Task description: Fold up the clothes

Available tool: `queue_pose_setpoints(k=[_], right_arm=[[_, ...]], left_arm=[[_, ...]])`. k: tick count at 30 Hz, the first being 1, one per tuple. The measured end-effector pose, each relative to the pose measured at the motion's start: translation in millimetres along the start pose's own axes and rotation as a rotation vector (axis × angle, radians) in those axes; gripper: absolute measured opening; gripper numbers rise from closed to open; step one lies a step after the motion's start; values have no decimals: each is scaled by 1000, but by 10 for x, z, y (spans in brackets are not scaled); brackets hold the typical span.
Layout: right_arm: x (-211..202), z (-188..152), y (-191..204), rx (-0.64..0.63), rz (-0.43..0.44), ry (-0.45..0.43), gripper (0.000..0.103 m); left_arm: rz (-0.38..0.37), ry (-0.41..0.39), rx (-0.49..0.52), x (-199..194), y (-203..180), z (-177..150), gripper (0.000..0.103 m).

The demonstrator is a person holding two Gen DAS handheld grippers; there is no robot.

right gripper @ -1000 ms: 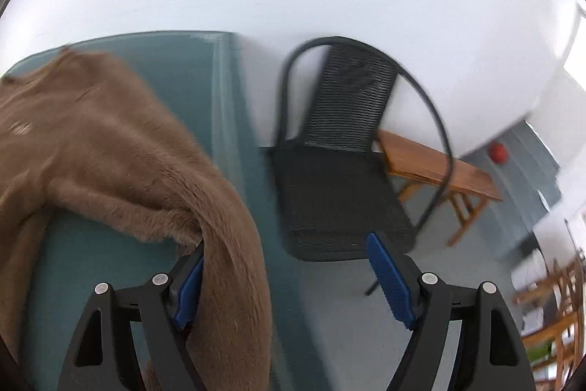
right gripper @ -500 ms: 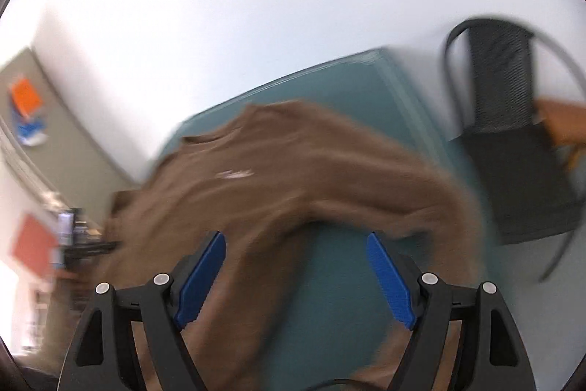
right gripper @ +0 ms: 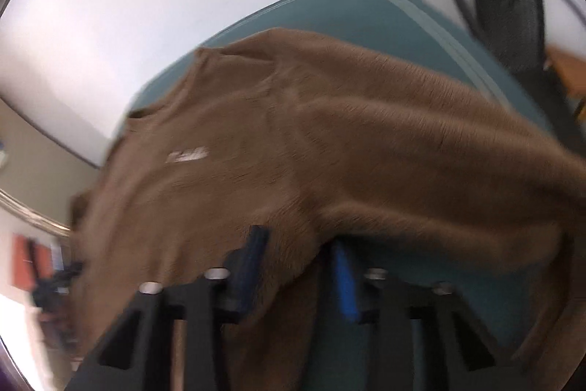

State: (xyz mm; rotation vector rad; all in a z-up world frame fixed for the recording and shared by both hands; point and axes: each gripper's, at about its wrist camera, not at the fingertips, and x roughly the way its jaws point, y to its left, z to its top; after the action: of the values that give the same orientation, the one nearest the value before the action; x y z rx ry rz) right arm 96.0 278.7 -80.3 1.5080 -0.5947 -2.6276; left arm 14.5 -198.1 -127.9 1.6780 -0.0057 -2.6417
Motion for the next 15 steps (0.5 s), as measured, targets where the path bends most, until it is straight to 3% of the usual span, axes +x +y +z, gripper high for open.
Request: queue_pose_setpoints(k=[3,6,11,15], right_arm=[[-44,57,65,-54,-104,-76,17],[-128,144,97,-100,-199,-154,16],[157,294,-78,-84,-241,-100,17],[123,253,-50,-132,-244,-105,19]], left_arm=[[13,-3,-14,37,15,100,101],[28,-8,-45,93,48,222,101],[58,-8,-74,247,34,420,103],[60,-17,-66,258,23,429,103]])
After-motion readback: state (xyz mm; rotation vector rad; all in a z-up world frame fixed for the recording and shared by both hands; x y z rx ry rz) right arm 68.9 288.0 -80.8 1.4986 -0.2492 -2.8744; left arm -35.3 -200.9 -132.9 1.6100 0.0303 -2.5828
